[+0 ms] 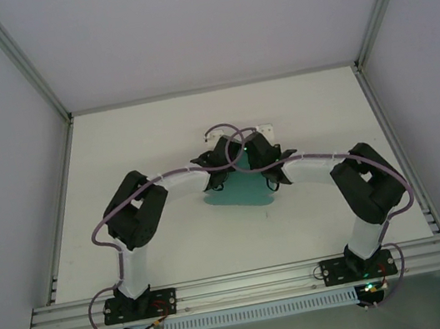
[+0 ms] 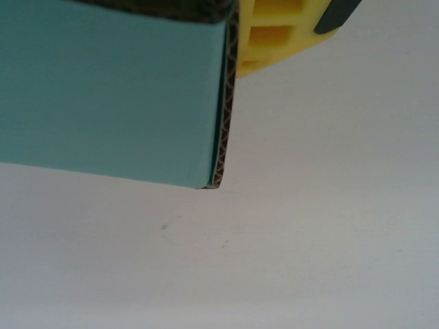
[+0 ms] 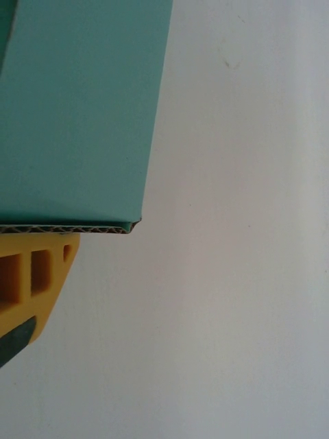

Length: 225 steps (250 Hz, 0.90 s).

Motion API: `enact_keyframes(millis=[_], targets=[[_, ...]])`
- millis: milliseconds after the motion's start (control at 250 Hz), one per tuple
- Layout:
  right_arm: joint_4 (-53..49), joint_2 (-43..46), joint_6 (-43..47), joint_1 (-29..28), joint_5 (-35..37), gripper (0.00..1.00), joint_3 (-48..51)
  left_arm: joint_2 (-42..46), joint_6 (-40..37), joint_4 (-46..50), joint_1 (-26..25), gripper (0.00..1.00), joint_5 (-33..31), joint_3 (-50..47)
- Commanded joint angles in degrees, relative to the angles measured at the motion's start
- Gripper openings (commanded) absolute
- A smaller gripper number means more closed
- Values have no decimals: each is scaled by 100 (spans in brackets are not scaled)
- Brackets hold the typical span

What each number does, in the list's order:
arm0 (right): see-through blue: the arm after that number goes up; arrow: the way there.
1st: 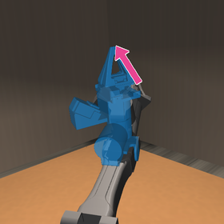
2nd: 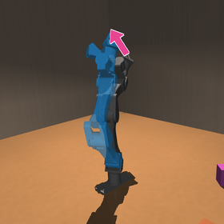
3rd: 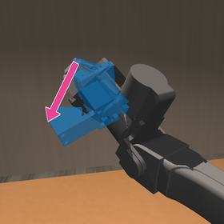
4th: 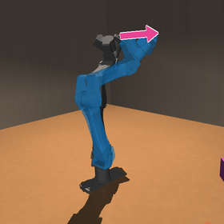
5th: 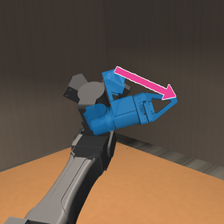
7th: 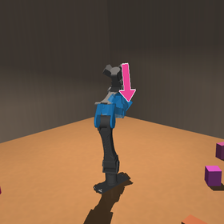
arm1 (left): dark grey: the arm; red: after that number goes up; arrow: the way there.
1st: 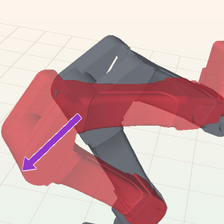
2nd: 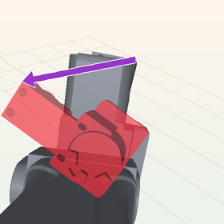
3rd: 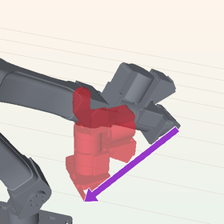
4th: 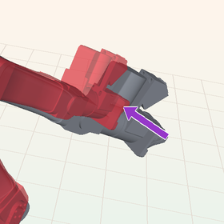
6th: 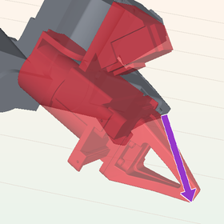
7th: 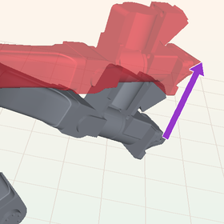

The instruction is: Assemble paper box

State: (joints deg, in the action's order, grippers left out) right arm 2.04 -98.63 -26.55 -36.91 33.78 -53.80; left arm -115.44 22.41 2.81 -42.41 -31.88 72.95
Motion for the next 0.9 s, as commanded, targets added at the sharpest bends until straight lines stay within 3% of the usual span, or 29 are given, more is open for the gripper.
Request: enact_keyframes(millis=[0,140,455,555,631,894], targets=[[-703,158,88,83,505,0,1,-376,-3,1199,383,0,-1463,-297],[-777,95,62,84,513,0,-56,-505,28,1198,333,0,-1928,-334],[-753,142,44,86,500,0,-47,-552,-5,1275,252,0,-1664,-158],[-733,142,35,84,480,0,-16,-234,-55,1097,234,31,-1078,-255],[-723,120,35,85,448,0,-7,92,-38,910,242,44,-465,-320],[-634,44,79,85,382,0,-30,968,113,532,238,55,1042,-359]])
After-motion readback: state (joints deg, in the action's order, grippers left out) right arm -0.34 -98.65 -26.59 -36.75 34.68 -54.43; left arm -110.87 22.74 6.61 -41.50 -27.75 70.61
